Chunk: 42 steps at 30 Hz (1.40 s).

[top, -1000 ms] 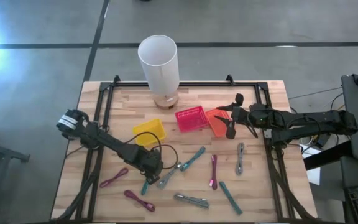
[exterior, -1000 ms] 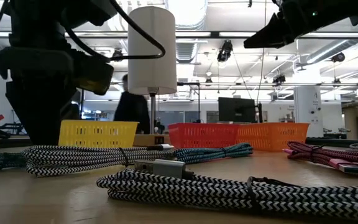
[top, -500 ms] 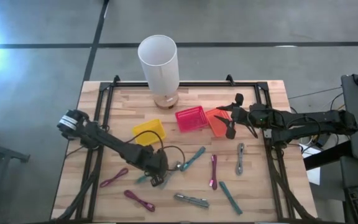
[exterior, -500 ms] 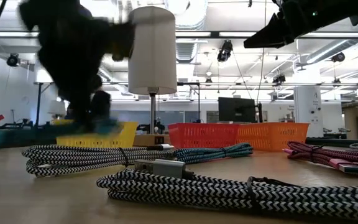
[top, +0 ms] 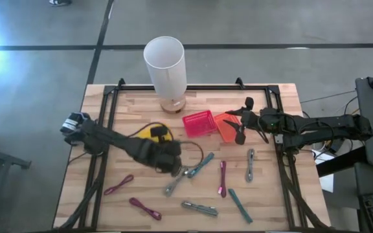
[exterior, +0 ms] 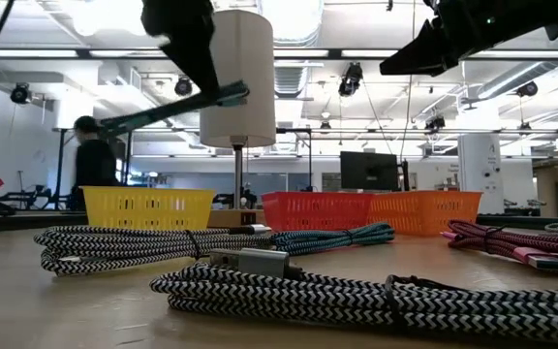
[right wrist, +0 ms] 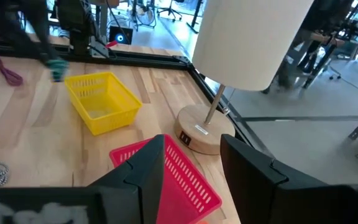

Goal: Pick & Place USB Port
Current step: Put the top left blue charger cable into the yellow bin

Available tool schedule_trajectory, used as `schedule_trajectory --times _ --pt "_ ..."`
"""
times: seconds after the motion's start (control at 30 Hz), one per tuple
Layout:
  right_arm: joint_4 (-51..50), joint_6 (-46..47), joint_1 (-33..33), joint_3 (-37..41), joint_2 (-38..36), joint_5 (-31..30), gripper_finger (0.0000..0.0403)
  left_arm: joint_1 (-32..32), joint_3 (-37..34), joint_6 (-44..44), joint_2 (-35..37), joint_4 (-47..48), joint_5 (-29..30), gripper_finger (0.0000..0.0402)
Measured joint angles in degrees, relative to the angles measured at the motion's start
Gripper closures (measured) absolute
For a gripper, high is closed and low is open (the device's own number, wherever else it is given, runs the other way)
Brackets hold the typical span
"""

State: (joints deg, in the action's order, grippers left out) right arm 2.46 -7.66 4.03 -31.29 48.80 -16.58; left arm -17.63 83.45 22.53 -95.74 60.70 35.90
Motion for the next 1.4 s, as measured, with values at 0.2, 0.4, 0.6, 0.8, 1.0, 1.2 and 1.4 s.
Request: schedule_trajectory --times 0.2,0.4,0.6,0.8,1.0,1.2,1.4 --pt "0.0 0.2 0.0 0.0 0.0 0.0 0.0252 6.6 -0.3 5.3 0.0 0.3 -0.5 0.0390" --pt "-0.2 0.2 0.0 0.0 0.0 0.0 0.0252 10.5 -0.7 12.0 0.1 1.3 -0.9 0.0389" --pt "-0.6 3.5 0.0 0.0 0.0 0.0 0.0252 11.7 -6.9 17.4 0.1 0.3 -0.9 0.0390" --pt "-0.6 6.5 0.0 0.0 0.1 0.0 0.0252 12.2 -13.8 25.1 0.1 -2.2 3.9 0.0388" --pt "-0.6 6.6 0.0 0.0 0.2 0.0 0.0252 12.5 -17.9 31.5 0.1 -5.7 5.0 0.0389" --pt "-0.6 6.4 0.0 0.0 0.2 0.0 0.0252 12.7 -20.4 33.1 0.1 -7.1 2.5 0.0383" --pt "-0.6 6.2 0.0 0.0 0.2 0.0 0.0252 12.7 -22.0 33.2 0.1 -9.3 2.2 0.0381"
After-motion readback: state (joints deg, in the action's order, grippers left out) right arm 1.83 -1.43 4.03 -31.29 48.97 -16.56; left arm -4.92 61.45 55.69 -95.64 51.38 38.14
